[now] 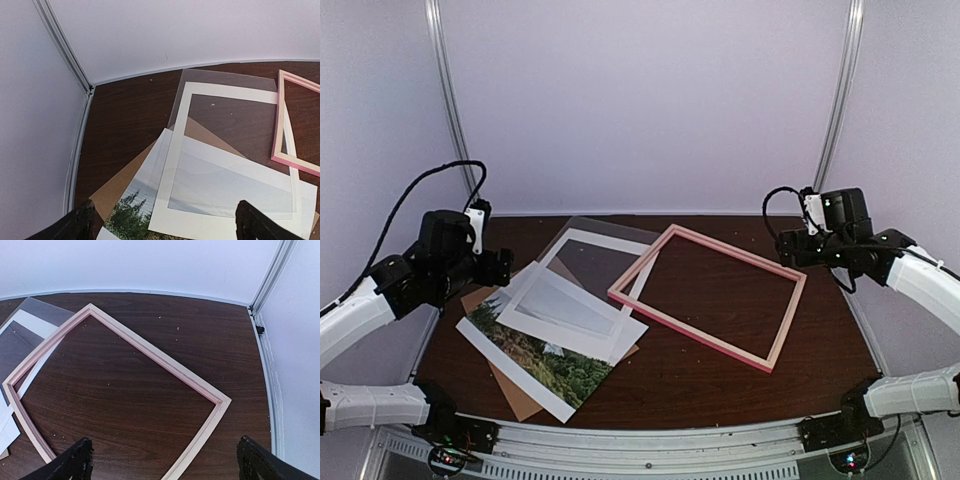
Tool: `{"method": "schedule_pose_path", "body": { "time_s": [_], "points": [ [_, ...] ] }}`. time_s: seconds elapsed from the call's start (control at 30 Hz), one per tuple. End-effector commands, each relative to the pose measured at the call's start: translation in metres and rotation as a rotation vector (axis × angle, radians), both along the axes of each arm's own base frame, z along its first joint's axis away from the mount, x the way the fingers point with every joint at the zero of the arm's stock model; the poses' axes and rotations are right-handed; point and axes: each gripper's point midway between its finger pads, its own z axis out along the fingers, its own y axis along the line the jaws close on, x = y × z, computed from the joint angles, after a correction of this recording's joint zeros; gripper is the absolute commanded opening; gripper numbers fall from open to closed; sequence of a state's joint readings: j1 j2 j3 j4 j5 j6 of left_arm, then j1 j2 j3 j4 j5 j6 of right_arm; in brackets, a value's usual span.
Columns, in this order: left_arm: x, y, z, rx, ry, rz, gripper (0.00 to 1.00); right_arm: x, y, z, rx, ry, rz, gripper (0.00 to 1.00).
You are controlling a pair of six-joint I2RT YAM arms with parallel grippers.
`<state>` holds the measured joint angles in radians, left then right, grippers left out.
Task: Put the photo into the frame
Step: Move the frame body to the center of the board.
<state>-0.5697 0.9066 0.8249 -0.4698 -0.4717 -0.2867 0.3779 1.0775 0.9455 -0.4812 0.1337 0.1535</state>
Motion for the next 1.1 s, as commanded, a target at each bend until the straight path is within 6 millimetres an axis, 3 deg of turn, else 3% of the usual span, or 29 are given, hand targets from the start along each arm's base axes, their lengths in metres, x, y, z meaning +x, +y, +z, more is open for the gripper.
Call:
{"method": "schedule_pose_path", "body": {
  "time_s": [0.0, 0.37, 0.53, 0.73, 0.97, 1.07],
  "points": [
    [0.003, -0.001, 0.018, -0.048, -0.065, 0.013, 0.98, -0.003, -0.004, -0.005, -0.008, -0.01, -0.028, 1.0],
    [-0.002, -0.001, 0.019, -0.067, -0.074, 0.002, 0.98, -0.004, -0.009, -0.005, -0.05, -0.003, -0.057, 1.0],
    [-0.003, -0.006, 0.019, -0.102, -0.069, -0.011, 0.98, 0.005, -0.006, -0.006, -0.071, 0.023, -0.07, 1.0],
    [0.001, -0.017, 0.016, -0.143, -0.038, -0.035, 0.97, 0.039, 0.0, -0.024, -0.211, 0.144, -0.063, 1.0],
    [0.003, -0.033, 0.007, -0.166, 0.038, -0.085, 0.98, 0.095, 0.013, -0.074, -0.413, 0.322, 0.066, 0.98],
    [0.003, -0.039, 0.006, -0.183, 0.046, -0.109, 0.98, 0.119, 0.016, -0.092, -0.386, 0.396, 0.126, 0.92]
  ]
}}
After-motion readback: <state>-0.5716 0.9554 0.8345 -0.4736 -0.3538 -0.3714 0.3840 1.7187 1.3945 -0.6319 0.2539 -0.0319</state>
